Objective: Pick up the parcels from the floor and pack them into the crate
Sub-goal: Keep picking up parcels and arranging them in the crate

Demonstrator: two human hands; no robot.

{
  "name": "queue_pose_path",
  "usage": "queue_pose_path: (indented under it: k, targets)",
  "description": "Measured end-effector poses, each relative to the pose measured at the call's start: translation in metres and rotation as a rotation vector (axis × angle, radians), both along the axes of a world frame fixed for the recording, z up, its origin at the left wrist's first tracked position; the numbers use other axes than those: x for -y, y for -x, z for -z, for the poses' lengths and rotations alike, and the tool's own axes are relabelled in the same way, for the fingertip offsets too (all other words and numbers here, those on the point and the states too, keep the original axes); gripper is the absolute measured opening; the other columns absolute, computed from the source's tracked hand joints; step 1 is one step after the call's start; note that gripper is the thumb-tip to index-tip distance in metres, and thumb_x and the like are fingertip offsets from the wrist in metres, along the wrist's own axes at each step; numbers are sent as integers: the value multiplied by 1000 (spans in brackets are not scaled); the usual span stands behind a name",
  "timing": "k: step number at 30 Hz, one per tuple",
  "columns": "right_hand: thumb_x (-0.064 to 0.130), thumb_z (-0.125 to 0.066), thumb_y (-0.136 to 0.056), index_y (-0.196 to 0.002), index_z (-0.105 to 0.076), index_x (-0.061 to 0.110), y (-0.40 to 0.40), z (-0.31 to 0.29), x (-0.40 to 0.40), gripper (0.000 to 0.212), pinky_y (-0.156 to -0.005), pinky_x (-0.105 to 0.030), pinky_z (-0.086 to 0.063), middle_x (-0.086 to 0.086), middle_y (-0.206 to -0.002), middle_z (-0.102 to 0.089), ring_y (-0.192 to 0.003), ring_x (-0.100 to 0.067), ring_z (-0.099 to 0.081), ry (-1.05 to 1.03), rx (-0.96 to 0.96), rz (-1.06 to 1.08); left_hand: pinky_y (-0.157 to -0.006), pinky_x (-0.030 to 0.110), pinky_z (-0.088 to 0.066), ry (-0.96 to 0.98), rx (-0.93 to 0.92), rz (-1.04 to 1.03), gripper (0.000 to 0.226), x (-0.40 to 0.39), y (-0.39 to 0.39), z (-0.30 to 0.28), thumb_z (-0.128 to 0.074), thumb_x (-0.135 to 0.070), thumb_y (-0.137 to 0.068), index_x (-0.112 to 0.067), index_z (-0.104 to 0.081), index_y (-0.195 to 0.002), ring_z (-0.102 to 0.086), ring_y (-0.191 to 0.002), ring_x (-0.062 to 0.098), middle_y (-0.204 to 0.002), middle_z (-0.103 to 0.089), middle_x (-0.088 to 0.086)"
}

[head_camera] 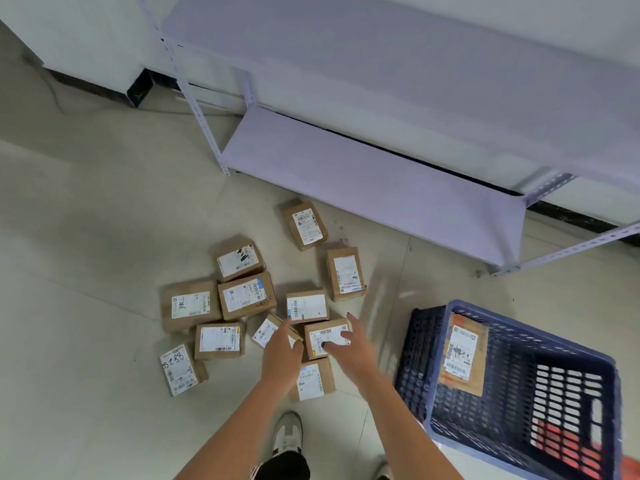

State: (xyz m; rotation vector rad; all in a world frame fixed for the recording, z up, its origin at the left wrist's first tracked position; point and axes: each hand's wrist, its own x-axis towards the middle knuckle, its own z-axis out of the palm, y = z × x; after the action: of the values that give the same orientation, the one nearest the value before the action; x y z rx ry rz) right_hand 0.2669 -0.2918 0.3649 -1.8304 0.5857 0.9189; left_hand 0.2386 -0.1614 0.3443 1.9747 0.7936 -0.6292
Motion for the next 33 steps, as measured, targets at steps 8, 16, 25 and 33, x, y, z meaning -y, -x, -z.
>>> queue_pose_path:
  k: [8,16,25,33]
  targets:
    - [18,-66,-81,-147,-19,28,-14,143,-81,82,-80,-19,-47,-8,-141,-47,-117,-21,-50,21,-79,-190,-104,38,-41,-2,-22,-164,47,-74,19,126,-45,-9,-94,-12,-35,-140,-48,-127,27,-138,-50,13]
    - [17,-64,-82,-138,-33,29,-39,290,-147,65,-66,-11,-47,9,-124,-53,-94,0,-56,-34,9,-277,-102,39,-37,-175,-1,-307,48,-154,12,276,-51,-9,-91,-11,-40,-137,-47,-125,31,-134,-52,14]
    - [13,-66,-78,-124,-39,22,-63,393,-181,54,-81,-29,-45,18,-88,-51,-93,-13,-52,7,119,-270,-105,48,-40,-109,55,-379,55,-192,-1,378,-50,-6,-89,-16,-32,-141,-46,-126,28,-141,-45,7]
    - [10,-61,-77,-127,-41,25,-53,364,-175,56,-88,-34,-50,4,-117,-59,-107,-17,-57,-44,184,-183,-101,32,-39,2,136,-584,59,-180,-4,353,-52,-3,-88,-20,-32,-141,-46,-126,21,-139,-48,3]
